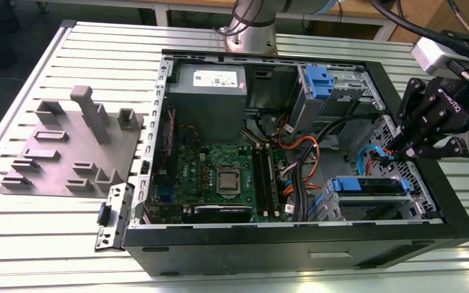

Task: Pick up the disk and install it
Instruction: 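Insert the first disk wire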

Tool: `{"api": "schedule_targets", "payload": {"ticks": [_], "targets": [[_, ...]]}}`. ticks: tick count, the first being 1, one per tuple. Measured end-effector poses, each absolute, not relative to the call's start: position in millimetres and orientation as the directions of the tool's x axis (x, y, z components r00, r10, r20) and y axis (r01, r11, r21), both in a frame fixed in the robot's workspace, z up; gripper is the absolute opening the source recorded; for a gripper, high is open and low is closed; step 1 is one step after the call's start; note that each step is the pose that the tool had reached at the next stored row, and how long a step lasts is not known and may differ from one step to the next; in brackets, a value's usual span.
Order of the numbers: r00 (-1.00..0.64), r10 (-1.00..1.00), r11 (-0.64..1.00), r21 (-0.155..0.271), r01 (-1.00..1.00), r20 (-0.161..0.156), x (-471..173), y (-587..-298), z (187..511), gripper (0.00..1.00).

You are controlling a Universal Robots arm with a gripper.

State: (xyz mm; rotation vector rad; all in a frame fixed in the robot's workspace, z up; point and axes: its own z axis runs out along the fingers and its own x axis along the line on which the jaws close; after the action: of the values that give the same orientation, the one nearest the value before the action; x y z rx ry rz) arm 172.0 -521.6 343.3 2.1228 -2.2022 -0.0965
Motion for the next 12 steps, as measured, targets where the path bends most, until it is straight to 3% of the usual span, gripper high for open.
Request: {"api": "schedule_targets", "payload": {"ticks": [1,2,3,12], "targets": [[-0.036,-0.999,0.037,0.102,-0.994,0.015,172.0,-521.6,343.3,0.23],[-0.036,-0.999,0.037,0.102,-0.994,0.015,172.0,-521.6,343.3,0.23],[-0.036,-0.999,0.037,0.102,-0.994,0.015,172.1,-521.6,343.2,0.17],[-0.036,-0.999,0.037,0.102,-0.994,0.015,172.0,-521.6,343.2,0.16]]}}
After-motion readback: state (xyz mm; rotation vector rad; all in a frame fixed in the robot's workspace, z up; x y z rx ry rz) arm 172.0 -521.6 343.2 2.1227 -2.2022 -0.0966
